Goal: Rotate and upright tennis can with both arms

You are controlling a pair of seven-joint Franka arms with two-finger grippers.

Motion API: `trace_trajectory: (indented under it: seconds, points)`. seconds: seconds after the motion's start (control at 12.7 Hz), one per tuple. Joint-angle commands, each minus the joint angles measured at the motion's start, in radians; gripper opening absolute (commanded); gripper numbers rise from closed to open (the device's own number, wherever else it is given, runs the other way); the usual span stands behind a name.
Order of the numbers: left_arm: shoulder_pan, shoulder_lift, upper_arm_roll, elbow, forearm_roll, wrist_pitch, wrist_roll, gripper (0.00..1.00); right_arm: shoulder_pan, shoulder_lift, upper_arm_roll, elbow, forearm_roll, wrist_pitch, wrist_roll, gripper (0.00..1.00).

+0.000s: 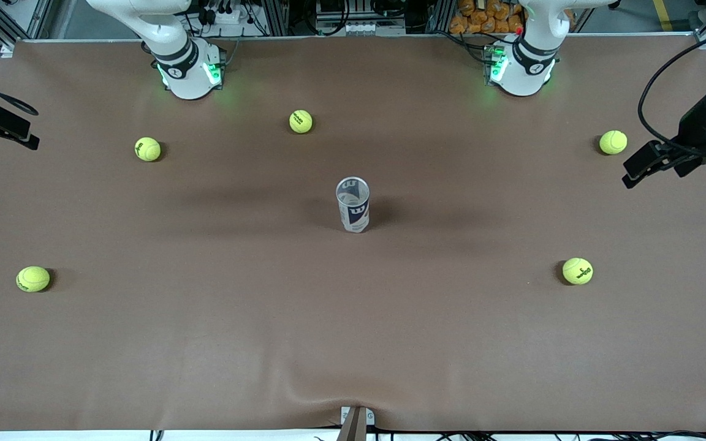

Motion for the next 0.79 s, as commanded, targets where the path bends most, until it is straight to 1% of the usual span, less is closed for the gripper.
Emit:
trace_trajectory:
  seconds: [0.0, 0.4, 0.63, 0.71]
  points:
    - [0.000, 0.045, -0.004, 0.076, -0.005, -0.009, 0.021, 1.00, 0.000, -0.006, 0.003, 0.001, -0.011, -0.005, -0.006, 1.00]
    - [0.000, 0.038, 0.016, 0.079, -0.010, -0.012, 0.115, 1.00, 0.000, -0.006, 0.002, 0.001, -0.011, -0.005, -0.006, 1.00]
    - [0.003, 0.034, 0.031, 0.081, -0.010, -0.012, 0.234, 1.00, 0.000, -0.006, 0.003, 0.001, -0.009, -0.005, -0.006, 1.00]
    - [0.003, 0.026, 0.031, 0.081, -0.007, -0.013, 0.236, 1.00, 0.000, -0.006, 0.003, 0.001, -0.011, -0.005, -0.006, 1.00]
